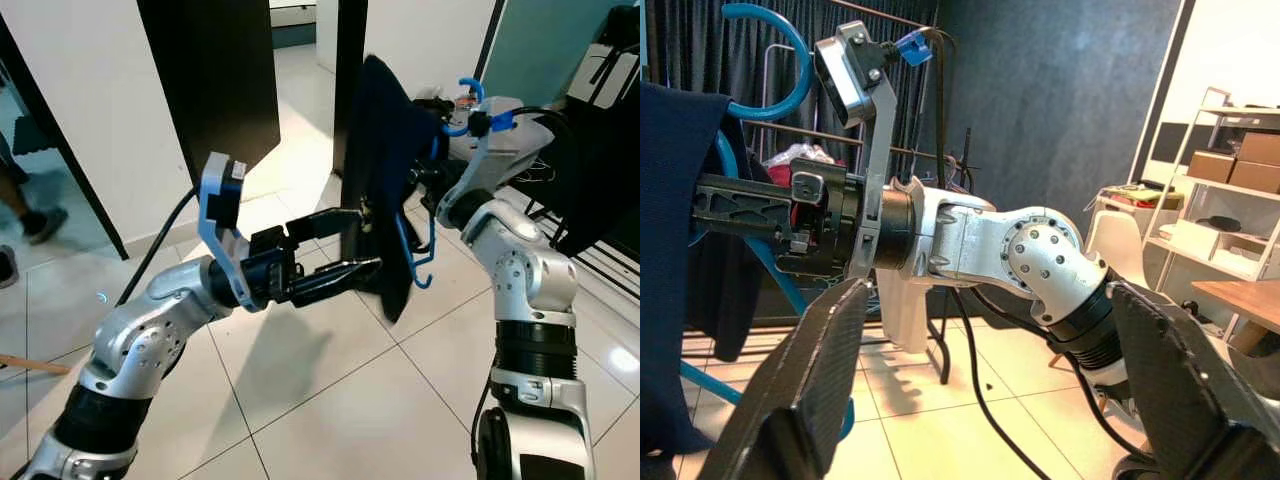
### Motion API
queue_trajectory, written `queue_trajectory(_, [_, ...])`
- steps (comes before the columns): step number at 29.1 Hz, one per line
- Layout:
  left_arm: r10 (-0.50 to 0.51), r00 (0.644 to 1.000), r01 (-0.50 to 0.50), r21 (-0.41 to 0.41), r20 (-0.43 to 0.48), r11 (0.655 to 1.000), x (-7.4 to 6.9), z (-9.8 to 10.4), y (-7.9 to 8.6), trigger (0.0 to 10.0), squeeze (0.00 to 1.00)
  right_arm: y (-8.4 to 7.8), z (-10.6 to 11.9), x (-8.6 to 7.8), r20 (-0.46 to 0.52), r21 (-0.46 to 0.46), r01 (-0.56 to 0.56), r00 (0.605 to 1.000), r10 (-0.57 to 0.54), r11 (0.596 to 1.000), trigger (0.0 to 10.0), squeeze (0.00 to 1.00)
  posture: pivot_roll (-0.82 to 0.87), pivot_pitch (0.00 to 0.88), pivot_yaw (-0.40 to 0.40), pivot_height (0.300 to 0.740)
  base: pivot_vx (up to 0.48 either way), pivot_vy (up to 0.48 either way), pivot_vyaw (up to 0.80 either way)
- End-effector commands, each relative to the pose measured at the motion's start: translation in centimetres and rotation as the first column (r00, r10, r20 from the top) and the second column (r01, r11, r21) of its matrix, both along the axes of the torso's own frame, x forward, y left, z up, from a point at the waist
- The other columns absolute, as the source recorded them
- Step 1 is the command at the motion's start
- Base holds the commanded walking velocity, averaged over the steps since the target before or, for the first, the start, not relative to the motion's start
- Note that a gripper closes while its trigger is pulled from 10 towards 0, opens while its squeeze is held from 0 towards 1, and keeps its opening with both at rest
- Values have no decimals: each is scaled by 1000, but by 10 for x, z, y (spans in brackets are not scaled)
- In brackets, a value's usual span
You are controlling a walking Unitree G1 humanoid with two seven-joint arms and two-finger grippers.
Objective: Hang hanger
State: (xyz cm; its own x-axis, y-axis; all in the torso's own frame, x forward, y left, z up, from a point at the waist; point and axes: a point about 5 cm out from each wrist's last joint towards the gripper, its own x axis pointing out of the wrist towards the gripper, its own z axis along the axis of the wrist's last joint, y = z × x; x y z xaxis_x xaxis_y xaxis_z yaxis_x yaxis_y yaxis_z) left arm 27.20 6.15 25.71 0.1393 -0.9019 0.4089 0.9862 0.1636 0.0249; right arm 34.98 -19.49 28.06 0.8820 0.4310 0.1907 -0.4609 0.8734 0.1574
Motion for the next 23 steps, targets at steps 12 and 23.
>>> queue_trajectory(12, [299,857,-396,165,420,903,18,67,93,10000,0,-41,-8,-67,-8,-375,-446,878,478,813,10000,0,17,59,-17,740,0,0,0])
queue_trajectory(23, [43,823,-349,444,567,825,15,76,82,10000,0,-11,-21,-63,-99,-495,-528,824,559,690,10000,0,28,38,-13,740,0,0,0])
